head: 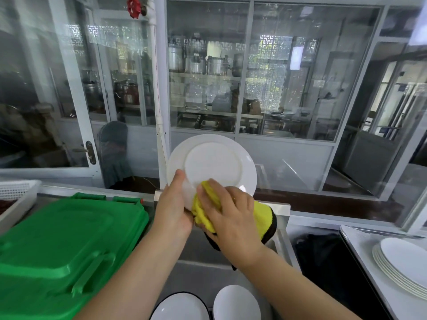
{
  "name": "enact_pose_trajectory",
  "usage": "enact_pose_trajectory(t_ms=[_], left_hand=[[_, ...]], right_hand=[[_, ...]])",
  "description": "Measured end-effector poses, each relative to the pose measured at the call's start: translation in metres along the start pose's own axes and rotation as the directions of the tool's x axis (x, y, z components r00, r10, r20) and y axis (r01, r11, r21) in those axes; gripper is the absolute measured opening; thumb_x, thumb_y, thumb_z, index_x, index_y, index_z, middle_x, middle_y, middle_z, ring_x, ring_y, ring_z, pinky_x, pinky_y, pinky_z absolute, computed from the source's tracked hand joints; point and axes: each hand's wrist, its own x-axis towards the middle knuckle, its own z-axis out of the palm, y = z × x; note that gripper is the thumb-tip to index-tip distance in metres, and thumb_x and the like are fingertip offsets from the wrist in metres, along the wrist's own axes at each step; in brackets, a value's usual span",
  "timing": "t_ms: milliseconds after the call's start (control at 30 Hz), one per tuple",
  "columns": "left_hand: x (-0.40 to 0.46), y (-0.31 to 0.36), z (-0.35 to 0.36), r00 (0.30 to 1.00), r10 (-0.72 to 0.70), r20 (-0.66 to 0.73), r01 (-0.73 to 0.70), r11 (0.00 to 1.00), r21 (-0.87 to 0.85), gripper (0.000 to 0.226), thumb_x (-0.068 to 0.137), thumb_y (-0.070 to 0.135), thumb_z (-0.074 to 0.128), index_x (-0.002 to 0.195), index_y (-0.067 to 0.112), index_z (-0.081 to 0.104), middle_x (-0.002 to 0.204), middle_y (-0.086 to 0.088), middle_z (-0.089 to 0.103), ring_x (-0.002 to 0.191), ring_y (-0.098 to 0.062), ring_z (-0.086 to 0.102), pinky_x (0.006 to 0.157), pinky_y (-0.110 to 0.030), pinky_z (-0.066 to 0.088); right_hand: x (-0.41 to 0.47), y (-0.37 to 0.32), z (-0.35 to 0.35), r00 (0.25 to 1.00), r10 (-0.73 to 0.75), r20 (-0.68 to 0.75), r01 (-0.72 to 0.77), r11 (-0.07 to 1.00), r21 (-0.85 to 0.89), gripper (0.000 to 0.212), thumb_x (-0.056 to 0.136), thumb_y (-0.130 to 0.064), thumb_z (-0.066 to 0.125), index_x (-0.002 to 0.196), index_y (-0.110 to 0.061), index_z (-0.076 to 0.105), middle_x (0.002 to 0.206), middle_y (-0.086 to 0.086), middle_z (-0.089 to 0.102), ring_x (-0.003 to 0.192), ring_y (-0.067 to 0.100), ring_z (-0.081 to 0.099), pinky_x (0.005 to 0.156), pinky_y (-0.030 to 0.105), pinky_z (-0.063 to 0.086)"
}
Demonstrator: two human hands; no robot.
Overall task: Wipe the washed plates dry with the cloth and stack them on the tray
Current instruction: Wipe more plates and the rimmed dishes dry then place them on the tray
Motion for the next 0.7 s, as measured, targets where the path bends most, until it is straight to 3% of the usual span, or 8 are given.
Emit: enact_pose_trajectory(t_ms=[100,267,433,600,700], left_hand=[[0.000,0.003,-0.003,0.999,-0.035,0.013,0.035,0.999,0.009,0.039,0.090,0.042,0.060,0.116,0.012,0.062,0.100,-0.013,0.073,0.084,-0.029,0.072,0.059,-0.041,0.058],[0.001,0.014,-0.017,0.995,0.069,0.076,-0.074,0.995,0.074,0.032,0.094,0.035,0.056,0.116,0.013,0.059,0.099,-0.006,0.074,0.086,-0.020,0.072,0.062,-0.034,0.059],[0.003,0.030,-0.033,0.980,0.171,0.102,-0.188,0.962,0.199,0.026,0.090,0.038,0.060,0.108,0.020,0.063,0.095,0.003,0.075,0.085,-0.013,0.071,0.070,-0.031,0.056],[0.002,0.043,-0.045,0.955,0.227,0.190,-0.279,0.908,0.312,0.014,0.090,0.031,0.061,0.095,0.019,0.067,0.086,0.004,0.076,0.077,-0.012,0.072,0.063,-0.025,0.054],[0.001,0.041,-0.050,0.954,0.198,0.224,-0.271,0.889,0.370,0.012,0.090,0.027,0.062,0.092,0.017,0.068,0.084,0.002,0.076,0.073,-0.012,0.071,0.058,-0.024,0.056]], right_hand=[[0.000,0.001,0.005,0.994,-0.103,-0.018,0.104,0.994,0.020,0.062,0.076,-0.029,0.073,0.131,-0.022,0.045,0.135,0.002,0.039,0.103,0.024,0.045,0.081,0.038,0.037],[-0.014,0.018,0.001,0.977,-0.211,0.003,0.210,0.974,0.085,0.053,0.083,-0.015,0.068,0.130,-0.022,0.046,0.137,0.000,0.038,0.102,0.022,0.044,0.081,0.038,0.050],[-0.021,0.022,-0.008,0.991,-0.102,0.087,0.082,0.974,0.210,0.051,0.084,-0.016,0.067,0.132,-0.022,0.047,0.135,0.004,0.039,0.103,0.027,0.040,0.089,0.037,0.048],[-0.006,0.022,-0.010,0.995,0.043,0.089,-0.062,0.972,0.229,0.056,0.079,-0.011,0.070,0.131,-0.016,0.052,0.131,0.009,0.040,0.104,0.033,0.042,0.101,0.028,0.031],[0.020,0.013,-0.007,0.984,0.166,0.070,-0.175,0.971,0.162,0.051,0.082,-0.017,0.071,0.131,-0.015,0.057,0.128,0.015,0.047,0.101,0.036,0.042,0.091,0.043,0.043]])
